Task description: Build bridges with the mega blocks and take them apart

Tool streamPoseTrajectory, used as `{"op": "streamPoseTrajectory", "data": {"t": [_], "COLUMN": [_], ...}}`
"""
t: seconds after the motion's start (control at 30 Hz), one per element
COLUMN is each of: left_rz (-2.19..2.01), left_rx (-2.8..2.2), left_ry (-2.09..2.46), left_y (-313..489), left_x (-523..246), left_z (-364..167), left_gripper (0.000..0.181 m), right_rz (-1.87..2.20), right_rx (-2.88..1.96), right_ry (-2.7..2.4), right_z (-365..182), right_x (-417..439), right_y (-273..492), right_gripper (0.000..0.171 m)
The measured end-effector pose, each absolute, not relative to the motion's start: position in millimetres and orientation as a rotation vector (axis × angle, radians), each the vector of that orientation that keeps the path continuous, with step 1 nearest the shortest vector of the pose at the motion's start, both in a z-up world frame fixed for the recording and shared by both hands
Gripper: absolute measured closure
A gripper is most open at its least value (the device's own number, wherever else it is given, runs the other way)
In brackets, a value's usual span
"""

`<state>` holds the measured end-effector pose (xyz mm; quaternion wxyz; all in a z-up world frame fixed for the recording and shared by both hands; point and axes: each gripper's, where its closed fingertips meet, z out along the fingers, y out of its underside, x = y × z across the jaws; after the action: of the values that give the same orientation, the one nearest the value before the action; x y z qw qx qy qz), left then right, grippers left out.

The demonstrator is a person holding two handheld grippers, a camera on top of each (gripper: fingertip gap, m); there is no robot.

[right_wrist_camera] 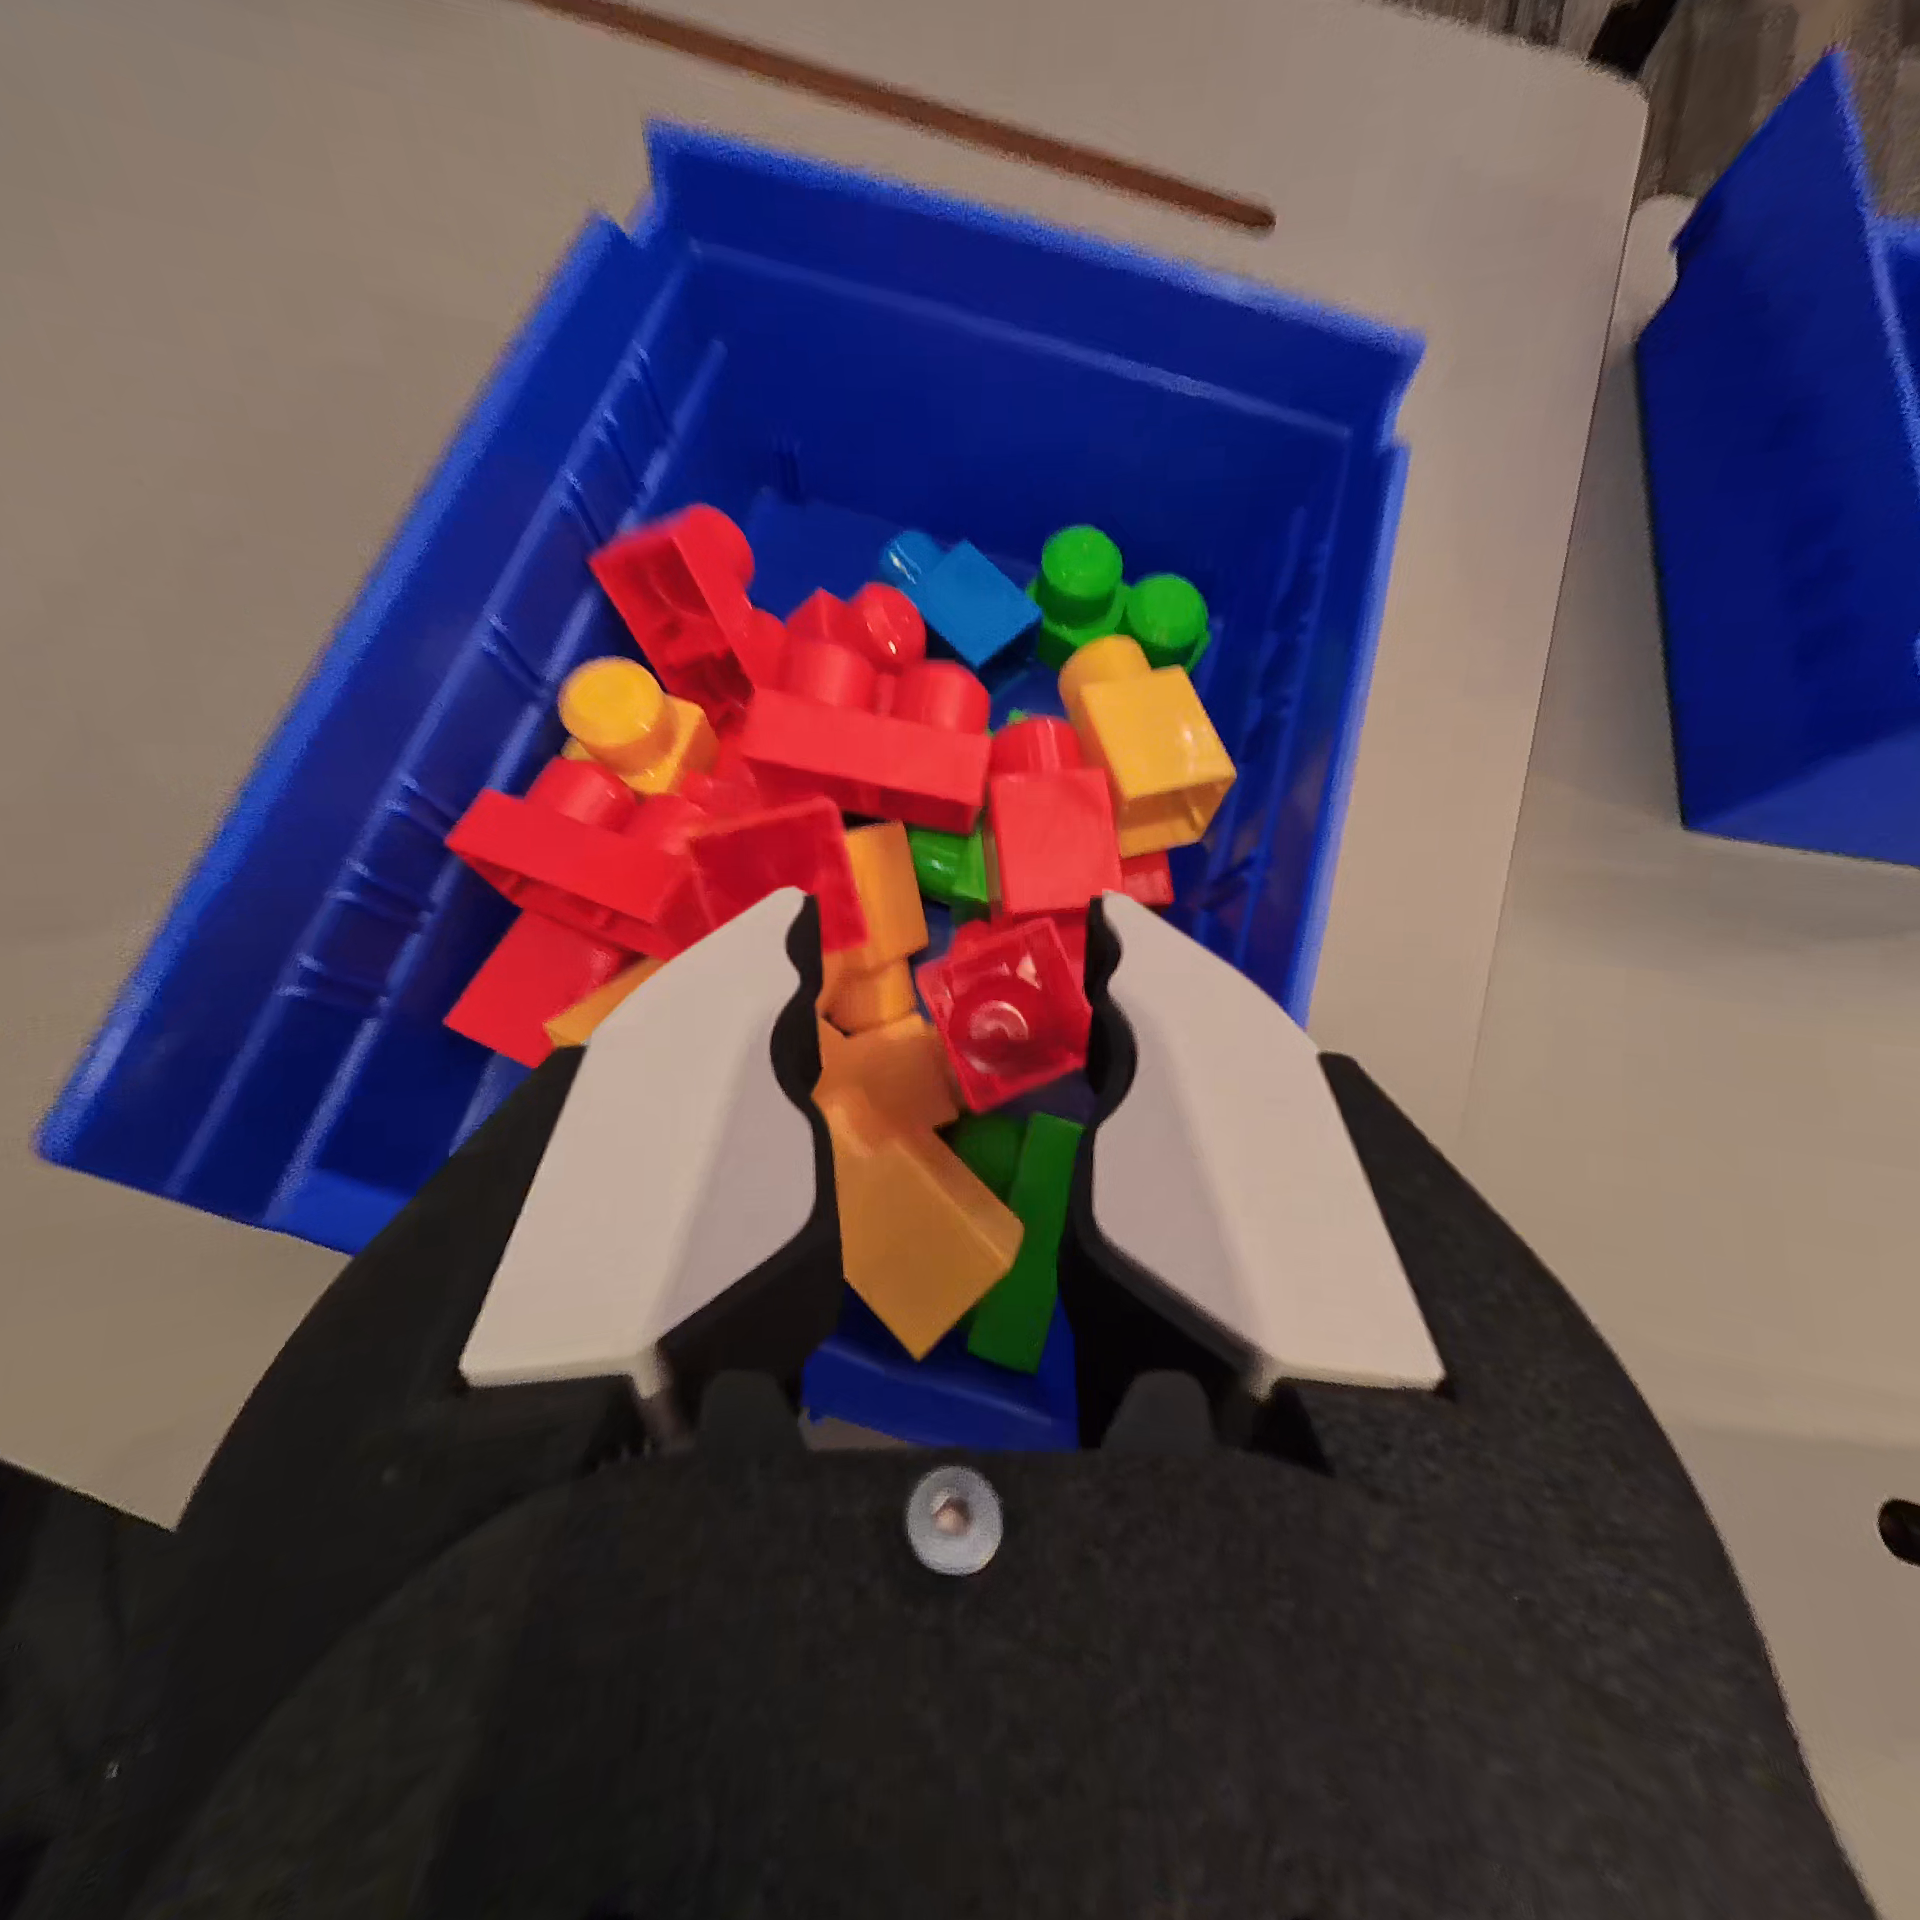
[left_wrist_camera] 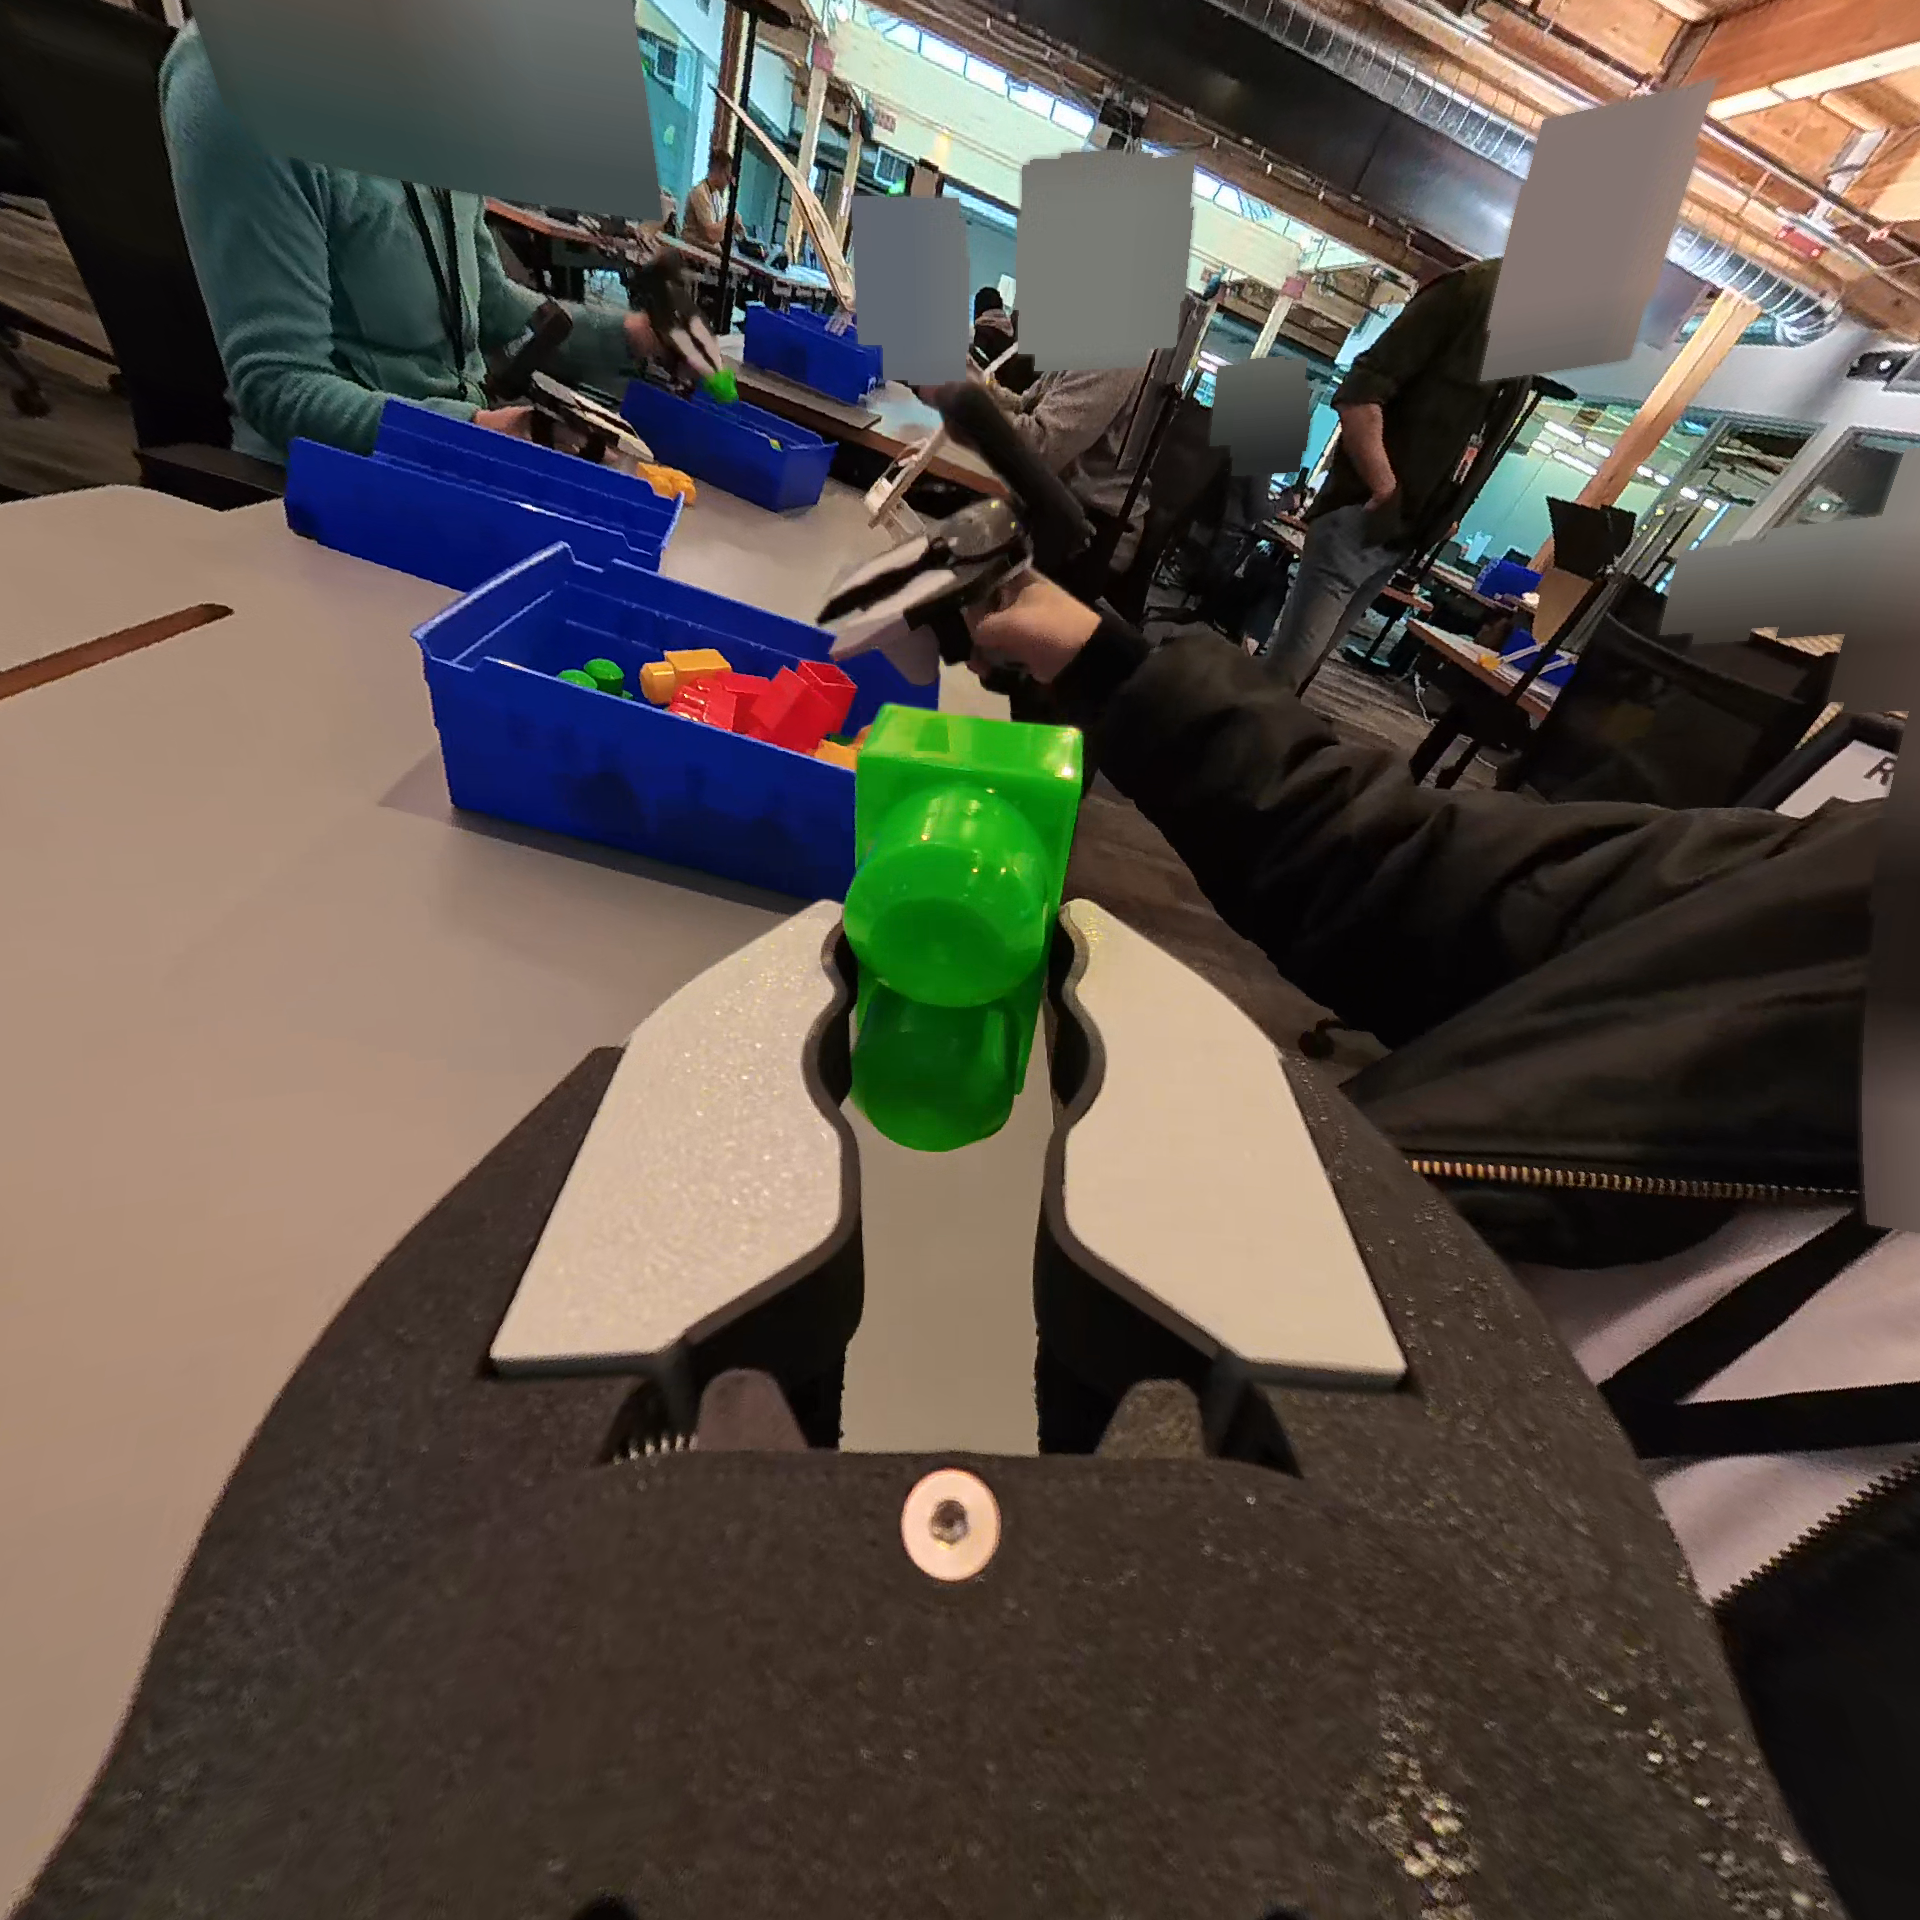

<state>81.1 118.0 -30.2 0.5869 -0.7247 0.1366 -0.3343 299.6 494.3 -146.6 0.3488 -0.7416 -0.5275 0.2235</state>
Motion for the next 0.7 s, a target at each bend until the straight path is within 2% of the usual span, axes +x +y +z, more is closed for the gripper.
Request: {"op": "streamPoseTrajectory", "data": {"t": [0.1, 0.23, 0.3, 0.5, 0.7], "left_rz": [-0.779, -0.839, -0.986, -1.138, -1.311], "left_rx": [-1.753, -1.861, -1.921, -2.029, -2.036], "left_ry": [0.339, 0.442, 0.511, 0.685, 0.787], "left_y": [125.5, 135.8, 133.0, 125.0, 106.6], "left_x": [86.9, 109.7, 128.8, 166.0, 184.1], "left_z": [-39.5, -53.8, -59.2, -68.0, -60.8], "left_gripper": [0.146, 0.146, 0.146, 0.146, 0.146], "right_rz": [0.735, 1.096, 1.088, 1.095, 1.038], "right_rx": [-1.721, -1.301, -1.003, -0.542, -0.328], "right_ry": [-1.402, -1.727, -1.899, -2.19, -2.316], "right_z": [-105.4, -54.5, -42.1, -35.3, -39.4], "right_x": [270.9, 214.7, 197.6, 169.1, 163.2], "right_y": [454.3, 321.4, 262.0, 159.3, 120.7], "right_gripper": [0.125, 0.122, 0.124, 0.123, 0.124]}}
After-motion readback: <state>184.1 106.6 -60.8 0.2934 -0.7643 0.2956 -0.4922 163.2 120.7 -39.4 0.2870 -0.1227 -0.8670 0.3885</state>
